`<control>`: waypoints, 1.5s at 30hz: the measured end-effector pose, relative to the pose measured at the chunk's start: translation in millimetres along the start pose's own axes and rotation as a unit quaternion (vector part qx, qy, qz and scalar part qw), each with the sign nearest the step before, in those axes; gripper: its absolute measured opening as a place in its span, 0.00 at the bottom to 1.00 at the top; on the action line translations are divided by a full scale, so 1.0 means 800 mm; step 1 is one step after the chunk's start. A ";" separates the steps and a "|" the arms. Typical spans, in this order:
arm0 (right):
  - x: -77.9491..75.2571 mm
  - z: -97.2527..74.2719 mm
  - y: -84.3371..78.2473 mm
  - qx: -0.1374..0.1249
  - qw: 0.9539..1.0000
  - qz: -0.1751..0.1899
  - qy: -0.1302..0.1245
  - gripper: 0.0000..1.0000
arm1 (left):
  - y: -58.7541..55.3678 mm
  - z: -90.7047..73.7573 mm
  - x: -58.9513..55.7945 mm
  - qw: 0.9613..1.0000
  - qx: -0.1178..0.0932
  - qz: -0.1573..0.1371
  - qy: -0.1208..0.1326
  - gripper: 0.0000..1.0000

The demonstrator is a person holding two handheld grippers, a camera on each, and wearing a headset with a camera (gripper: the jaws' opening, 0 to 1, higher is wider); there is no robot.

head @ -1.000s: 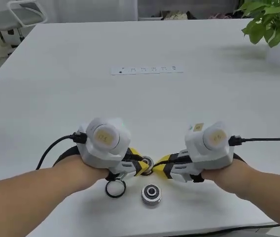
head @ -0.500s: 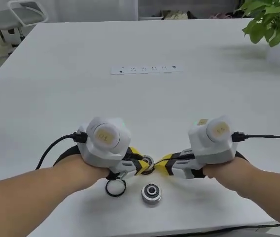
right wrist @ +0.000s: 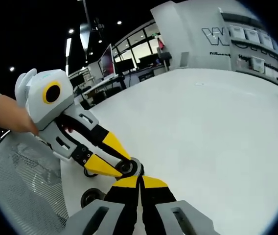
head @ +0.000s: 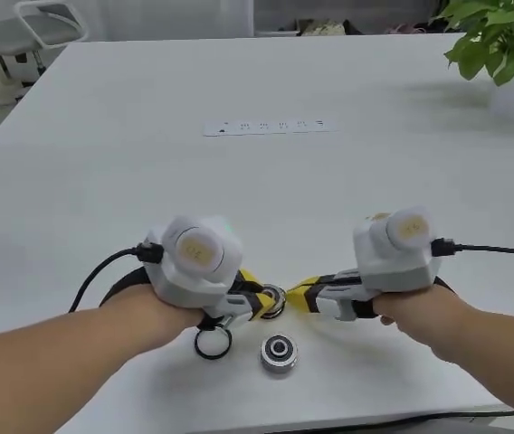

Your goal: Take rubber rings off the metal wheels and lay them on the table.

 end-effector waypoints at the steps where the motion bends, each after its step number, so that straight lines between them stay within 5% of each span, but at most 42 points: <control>1: 0.000 0.000 0.000 -0.001 1.000 0.001 -0.002 0.00 | 0.000 0.000 0.000 1.000 0.000 0.001 0.001 0.08; 20: 0.011 0.002 0.001 -0.011 0.999 0.024 0.024 0.00 | 0.002 0.001 0.000 1.000 0.003 0.005 0.005 0.08; 23: 0.020 0.006 0.003 -0.010 0.999 0.021 0.041 0.00 | 0.002 0.001 0.000 1.000 0.003 0.005 0.005 0.08; 24: 0.036 0.008 0.014 -0.039 0.995 0.032 0.085 0.00 | 0.002 0.001 0.000 1.000 0.003 0.005 0.006 0.08; 25: 0.038 0.008 0.017 -0.035 0.995 0.042 0.087 0.00 | 0.002 0.001 0.000 1.000 0.003 0.005 0.006 0.08; 27: 0.034 0.008 0.016 -0.029 0.997 0.025 0.065 0.00 | 0.002 0.001 0.000 1.000 0.001 0.004 0.007 0.08; 45: 0.016 -0.001 0.004 -0.019 0.998 0.037 0.040 0.00 | 0.004 -0.001 0.000 1.000 0.000 -0.011 -0.010 0.10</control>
Point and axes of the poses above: the centre of the closed fingertips' face, and the gripper's own axes: z roughly forward along the fingers, x roughly to its left, y roughly out of its top, the point moved 6 cm from there along -z, roughly backward along the fingers, and after that the axes turned 14 degrees about z, right-handed, at the moved point
